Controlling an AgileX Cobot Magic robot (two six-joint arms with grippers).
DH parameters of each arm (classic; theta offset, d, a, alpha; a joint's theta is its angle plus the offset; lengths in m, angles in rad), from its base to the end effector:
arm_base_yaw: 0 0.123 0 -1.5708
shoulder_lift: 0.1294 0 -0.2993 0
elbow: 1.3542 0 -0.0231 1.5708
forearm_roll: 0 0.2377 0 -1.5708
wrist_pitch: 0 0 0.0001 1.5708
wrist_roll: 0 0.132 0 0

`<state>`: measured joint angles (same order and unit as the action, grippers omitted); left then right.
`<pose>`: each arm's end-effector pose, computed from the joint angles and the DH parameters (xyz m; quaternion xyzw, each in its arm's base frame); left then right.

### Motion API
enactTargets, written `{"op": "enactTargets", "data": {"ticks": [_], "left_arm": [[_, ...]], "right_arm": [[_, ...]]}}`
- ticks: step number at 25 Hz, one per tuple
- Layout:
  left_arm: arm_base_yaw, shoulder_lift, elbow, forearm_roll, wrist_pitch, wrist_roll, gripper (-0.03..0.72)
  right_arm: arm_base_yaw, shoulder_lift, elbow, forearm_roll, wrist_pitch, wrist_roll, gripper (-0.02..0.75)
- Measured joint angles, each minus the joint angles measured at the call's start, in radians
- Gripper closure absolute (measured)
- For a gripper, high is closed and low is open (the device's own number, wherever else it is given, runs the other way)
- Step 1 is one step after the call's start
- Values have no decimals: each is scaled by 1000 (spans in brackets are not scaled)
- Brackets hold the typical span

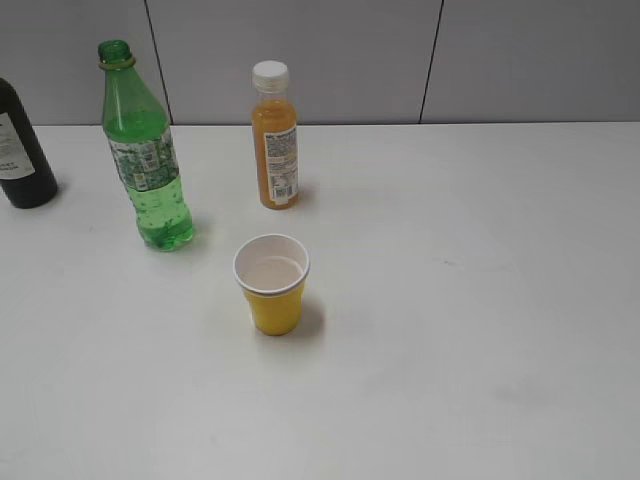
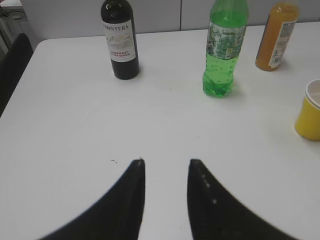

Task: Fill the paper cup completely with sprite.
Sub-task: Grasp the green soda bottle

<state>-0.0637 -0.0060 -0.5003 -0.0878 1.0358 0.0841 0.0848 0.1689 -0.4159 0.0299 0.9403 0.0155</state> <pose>0.0055 -0.0103 0.2557 0.0636 0.8418 -0.0384 0.5347 0.0389 0.0065 0.2355 -0.0285 0.8854 0.0380 0.4625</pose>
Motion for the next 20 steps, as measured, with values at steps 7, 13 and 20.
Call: {"op": "enactTargets", "data": {"ticks": [7, 13, 20], "left_arm": [[0, 0, 0, 0, 0, 0, 451], [0, 0, 0, 0, 0, 0, 451], [0, 0, 0, 0, 0, 0, 451]], "right_arm": [[0, -167, 2, 0, 1, -2, 144], [0, -172, 2, 3, 2, -50, 144], [0, -172, 2, 3, 2, -58, 144]]}}
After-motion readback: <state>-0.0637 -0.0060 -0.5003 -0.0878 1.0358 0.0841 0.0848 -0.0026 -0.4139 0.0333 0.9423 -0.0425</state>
